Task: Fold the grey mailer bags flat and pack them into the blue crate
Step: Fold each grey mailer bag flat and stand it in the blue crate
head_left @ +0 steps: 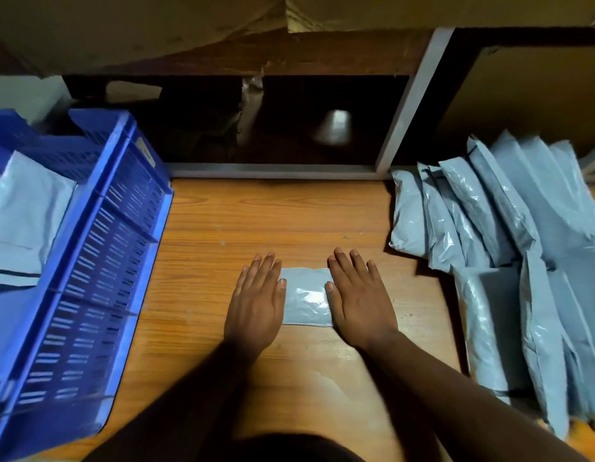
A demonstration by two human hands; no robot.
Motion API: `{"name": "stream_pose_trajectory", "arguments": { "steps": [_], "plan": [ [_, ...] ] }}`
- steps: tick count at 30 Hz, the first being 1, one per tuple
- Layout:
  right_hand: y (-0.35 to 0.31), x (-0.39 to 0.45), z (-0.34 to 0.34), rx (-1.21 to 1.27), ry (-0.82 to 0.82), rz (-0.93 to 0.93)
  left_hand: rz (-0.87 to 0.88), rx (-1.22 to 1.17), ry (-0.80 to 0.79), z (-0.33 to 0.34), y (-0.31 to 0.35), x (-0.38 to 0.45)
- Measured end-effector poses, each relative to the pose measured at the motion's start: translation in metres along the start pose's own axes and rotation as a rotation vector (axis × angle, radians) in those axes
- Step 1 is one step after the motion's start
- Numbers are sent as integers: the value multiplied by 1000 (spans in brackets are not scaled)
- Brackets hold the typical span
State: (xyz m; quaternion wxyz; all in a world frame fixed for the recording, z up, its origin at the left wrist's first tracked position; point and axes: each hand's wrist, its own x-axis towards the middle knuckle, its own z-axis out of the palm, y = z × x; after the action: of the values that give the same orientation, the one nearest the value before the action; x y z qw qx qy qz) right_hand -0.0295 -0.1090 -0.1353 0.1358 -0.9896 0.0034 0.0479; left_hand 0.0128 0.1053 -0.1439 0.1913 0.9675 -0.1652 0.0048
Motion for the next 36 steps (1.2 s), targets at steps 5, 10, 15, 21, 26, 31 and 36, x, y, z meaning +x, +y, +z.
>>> {"name": "stream_pose_trajectory", "arguments": {
  "steps": [5,10,15,21,26,31,36],
  "plan": [
    [-6,-1,-21,97,60,-25,-158,-229,5,-26,11,8],
    [-29,12,-5,-2,36,-106,133,120,-92,-14,21,13],
    [-31,13,6,-73,25,-69,176,186,-18,2,17,10],
    [-31,27,9,-55,15,-62,169,245,-22,11,17,16],
    [-16,15,2,-18,-9,-65,144,199,-81,1,14,10],
    [-3,6,-9,48,-13,22,107,74,-276,-15,11,16],
    [14,8,-45,6,-115,-86,43,-36,-309,-44,-20,30]
  ]
}}
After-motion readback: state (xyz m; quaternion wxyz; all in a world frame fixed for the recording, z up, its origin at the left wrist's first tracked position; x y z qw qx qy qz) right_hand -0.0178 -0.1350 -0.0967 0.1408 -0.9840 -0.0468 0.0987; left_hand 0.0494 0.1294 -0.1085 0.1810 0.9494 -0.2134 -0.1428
